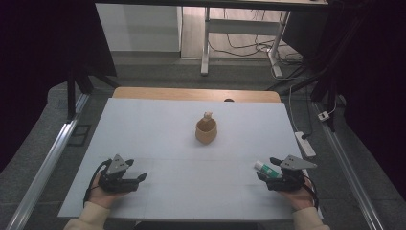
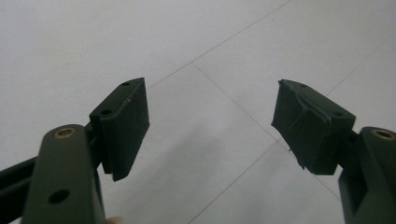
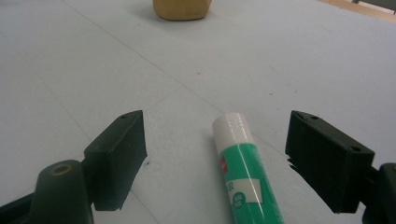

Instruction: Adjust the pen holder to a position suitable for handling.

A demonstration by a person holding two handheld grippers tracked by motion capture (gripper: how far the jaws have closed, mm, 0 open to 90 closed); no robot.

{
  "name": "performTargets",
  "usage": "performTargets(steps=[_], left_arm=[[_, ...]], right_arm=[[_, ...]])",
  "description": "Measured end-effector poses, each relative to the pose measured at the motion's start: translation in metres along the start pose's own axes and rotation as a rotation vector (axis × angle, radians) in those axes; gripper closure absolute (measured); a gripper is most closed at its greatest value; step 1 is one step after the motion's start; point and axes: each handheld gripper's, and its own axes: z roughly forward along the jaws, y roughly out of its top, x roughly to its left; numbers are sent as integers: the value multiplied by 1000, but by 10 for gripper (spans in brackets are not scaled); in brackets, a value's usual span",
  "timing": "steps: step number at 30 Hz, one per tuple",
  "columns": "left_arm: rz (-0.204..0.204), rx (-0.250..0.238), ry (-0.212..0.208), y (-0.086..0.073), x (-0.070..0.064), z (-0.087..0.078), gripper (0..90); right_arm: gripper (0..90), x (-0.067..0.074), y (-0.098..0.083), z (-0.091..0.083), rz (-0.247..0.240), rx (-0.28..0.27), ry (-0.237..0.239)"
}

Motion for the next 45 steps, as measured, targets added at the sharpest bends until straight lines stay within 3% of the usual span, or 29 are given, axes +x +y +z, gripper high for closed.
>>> performTargets(steps=[8,29,45], left_arm=[[17,5,11,1,-2,0,264],[11,2,-7,0,-3,-2,256],[6,-22,-3,12,-3,-3,258]], right_arm=[[213,-1,1,-1,8,-8,6],[232,-1,0,2,18,-12,25],[243,1,2,2,20,-11,24]])
